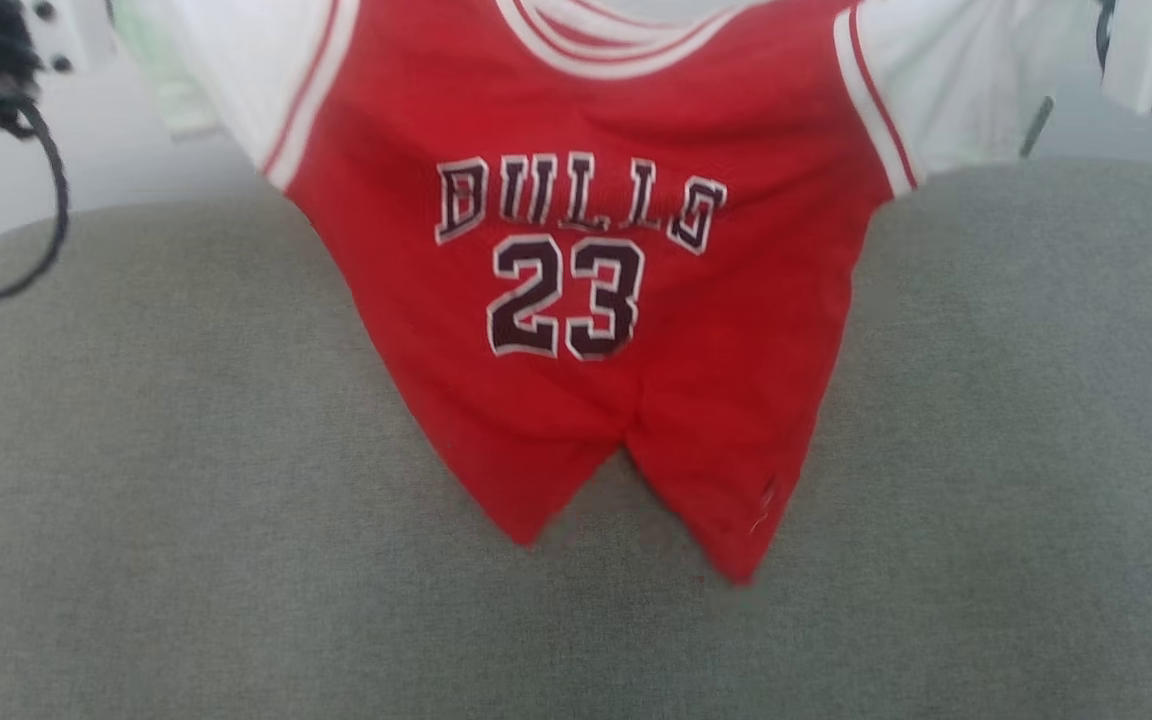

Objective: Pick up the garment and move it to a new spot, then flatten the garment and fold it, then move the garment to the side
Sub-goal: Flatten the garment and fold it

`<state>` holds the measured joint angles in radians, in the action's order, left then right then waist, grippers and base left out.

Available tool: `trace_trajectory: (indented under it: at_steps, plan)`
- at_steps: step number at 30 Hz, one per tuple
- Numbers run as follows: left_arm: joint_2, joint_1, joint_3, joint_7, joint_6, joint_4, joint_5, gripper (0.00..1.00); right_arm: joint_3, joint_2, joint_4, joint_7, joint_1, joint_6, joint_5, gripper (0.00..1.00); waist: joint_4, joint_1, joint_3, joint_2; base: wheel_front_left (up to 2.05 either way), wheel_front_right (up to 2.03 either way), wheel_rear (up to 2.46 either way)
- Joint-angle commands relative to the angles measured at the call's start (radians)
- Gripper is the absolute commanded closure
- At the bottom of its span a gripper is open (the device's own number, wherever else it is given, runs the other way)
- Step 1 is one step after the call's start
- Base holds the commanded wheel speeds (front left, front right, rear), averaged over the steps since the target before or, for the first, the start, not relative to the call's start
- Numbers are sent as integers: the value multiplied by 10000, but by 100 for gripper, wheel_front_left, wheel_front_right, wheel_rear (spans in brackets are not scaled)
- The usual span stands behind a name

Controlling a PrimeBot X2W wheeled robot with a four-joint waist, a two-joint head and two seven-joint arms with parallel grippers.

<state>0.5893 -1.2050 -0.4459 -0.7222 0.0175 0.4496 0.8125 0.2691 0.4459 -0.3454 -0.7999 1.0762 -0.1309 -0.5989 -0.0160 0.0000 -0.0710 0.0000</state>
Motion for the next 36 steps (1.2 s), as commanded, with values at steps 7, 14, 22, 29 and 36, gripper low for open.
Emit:
trace_trajectory:
  at_steps: [7, 14, 22, 29, 36]
  plan:
    - [186, -517, 262, 88, 26, -301, 106, 100, 839, 175, -683, 927, 1103, 4, -567, 100, 10, 0, 259, 0, 0, 0, 0]
    - [314, -661, 388, 18, 55, -550, 214, 100, 1590, 486, -1110, 1736, 1798, 4, -898, 100, 34, 0, 309, 0, 0, 0, 0]
    - [143, -854, 390, 1001, 48, -398, -218, 100, 2033, 478, -2145, 3113, 2567, 5, -680, 100, 91, 0, -341, 0, 0, 0, 0]
    - [-459, -2068, 241, 3150, -332, 664, -1069, 100, 2670, 75, -3826, 5306, 3985, 8, 173, 100, 71, 0, -1590, 0, 0, 0, 0]
    - [-989, -3854, 110, 5478, -750, 1617, -1908, 100, 2852, 124, -5263, 8333, 5822, 8, 1548, 100, 211, 0, -2829, 0, 0, 0, 0]
